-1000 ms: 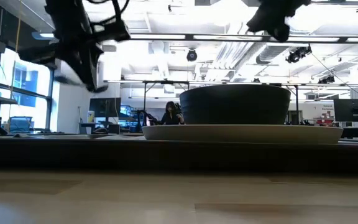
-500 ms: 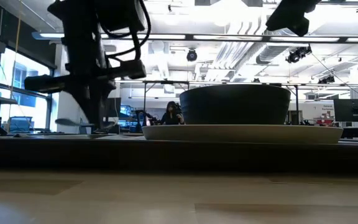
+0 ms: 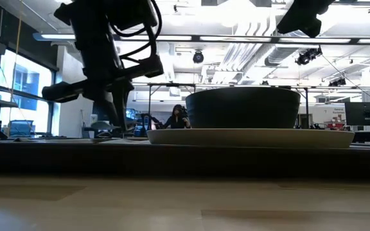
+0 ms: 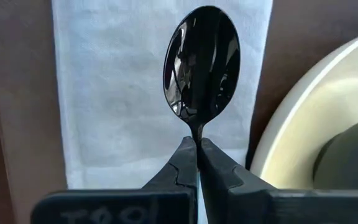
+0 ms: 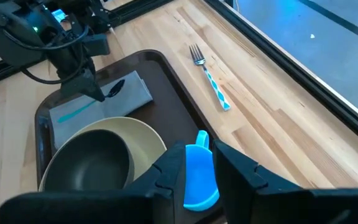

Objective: Set up tray
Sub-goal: Put the blue spoon on top of the gray napkin on the dark brown serving tray

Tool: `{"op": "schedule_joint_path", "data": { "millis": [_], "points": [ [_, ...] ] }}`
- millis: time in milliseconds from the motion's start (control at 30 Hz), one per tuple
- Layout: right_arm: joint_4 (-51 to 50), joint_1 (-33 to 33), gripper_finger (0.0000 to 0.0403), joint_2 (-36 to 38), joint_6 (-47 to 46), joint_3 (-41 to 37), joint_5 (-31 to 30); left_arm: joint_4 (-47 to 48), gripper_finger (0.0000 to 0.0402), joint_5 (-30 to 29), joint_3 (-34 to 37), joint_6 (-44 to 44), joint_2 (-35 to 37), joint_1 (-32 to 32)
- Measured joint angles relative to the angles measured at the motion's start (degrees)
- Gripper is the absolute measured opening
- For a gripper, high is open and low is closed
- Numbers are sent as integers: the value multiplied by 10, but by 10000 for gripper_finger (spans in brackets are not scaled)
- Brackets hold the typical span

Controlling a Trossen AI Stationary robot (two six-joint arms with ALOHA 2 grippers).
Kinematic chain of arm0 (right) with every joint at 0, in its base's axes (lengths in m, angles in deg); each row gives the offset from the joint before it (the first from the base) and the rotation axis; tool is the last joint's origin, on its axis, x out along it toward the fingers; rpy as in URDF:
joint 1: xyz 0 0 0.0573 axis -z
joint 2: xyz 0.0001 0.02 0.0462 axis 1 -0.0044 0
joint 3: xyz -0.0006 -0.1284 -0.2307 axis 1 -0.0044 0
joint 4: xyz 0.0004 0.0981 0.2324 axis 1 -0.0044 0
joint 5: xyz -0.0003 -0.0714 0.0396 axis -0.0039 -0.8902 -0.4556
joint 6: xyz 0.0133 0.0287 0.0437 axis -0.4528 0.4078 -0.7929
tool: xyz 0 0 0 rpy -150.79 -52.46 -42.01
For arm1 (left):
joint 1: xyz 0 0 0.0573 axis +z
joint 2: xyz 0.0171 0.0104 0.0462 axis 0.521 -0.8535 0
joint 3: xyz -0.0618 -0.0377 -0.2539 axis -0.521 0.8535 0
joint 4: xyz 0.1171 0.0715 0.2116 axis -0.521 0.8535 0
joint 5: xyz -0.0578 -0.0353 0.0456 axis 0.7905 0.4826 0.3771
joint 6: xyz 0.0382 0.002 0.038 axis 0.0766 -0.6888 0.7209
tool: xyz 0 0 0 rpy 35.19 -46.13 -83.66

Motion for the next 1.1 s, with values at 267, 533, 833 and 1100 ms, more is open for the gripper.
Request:
{"op": "schedule_joint_path", "data": {
  "millis": [267,533,833,1100],
  "points": [
    [-1,0,71,0,1,0,-15,-36,35,-9,1,1,-24,0],
    [-25,0,71,1,-2,0,-15,-71,34,-2,0,3,-57,0],
    [-58,0,71,5,4,0,-11,-72,41,-2,0,5,-56,0],
    [-58,0,71,5,10,0,-15,-78,42,-4,0,16,-56,0]
  ]
}}
